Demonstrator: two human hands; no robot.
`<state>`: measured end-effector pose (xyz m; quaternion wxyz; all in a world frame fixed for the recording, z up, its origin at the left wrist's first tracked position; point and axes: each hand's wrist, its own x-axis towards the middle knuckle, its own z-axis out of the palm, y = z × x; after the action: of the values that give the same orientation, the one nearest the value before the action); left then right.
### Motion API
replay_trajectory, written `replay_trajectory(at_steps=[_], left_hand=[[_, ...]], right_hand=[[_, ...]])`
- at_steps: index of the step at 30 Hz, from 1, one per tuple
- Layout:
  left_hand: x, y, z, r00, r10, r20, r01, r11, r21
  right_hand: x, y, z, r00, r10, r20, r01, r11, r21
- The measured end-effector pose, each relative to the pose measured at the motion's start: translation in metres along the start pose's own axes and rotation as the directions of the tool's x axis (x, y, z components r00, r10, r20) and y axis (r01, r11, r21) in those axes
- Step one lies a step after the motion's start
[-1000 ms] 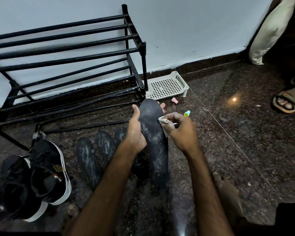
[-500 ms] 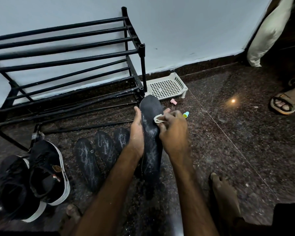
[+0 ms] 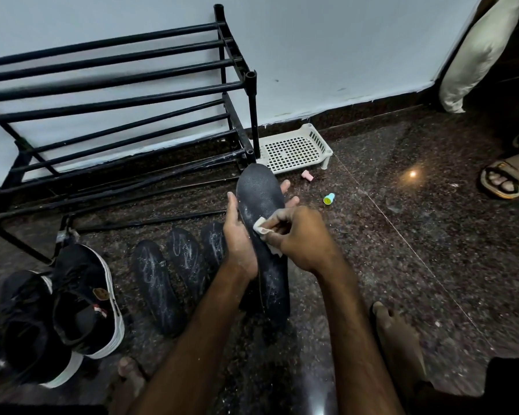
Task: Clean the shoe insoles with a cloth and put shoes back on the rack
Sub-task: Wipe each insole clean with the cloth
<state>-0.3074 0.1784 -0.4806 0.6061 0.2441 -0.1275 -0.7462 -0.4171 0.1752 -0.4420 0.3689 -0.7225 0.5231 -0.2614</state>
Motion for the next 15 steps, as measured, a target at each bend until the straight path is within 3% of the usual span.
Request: replay_trajectory(at_steps=[3, 5, 8, 11, 13, 15], left_hand=[[-0.002, -0.004, -0.003, 1.000, -0.007, 0.015, 0.007, 1.000, 0.020], [-0.002, -0.006, -0.002, 1.000, -0.014, 0.018, 0.014, 1.000, 0.012], [-0.004, -0.002, -0.003, 1.000, 0.000, 0.027, 0.001, 1.000, -0.030], [-0.002, 0.000, -0.004, 0.995, -0.031, 0.094, 0.033, 0.999, -0.015], [-0.003, 0.000, -0.004, 0.990, -0.052, 0.131, 0.053, 0.999, -0.004], [-0.003, -0.004, -0.004, 0.989, -0.085, 0.120, 0.087, 0.996, -0.011]], right_hand=[[0.007, 0.001, 0.005, 0.968, -0.010, -0.250, -0.014, 0.995, -0.095], [0.012, -0.009, 0.011, 0.927, -0.103, -0.361, 0.081, 0.994, -0.077], [0.009, -0.016, 0.014, 0.966, -0.202, -0.163, 0.210, 0.977, 0.030], [-0.001, -0.005, 0.001, 0.992, -0.099, 0.073, 0.093, 0.992, 0.085], [-0.001, 0.003, -0.005, 0.999, -0.037, -0.022, 0.038, 0.999, 0.037], [0.007, 0.000, -0.004, 0.968, -0.045, -0.248, 0.038, 0.999, -0.033]])
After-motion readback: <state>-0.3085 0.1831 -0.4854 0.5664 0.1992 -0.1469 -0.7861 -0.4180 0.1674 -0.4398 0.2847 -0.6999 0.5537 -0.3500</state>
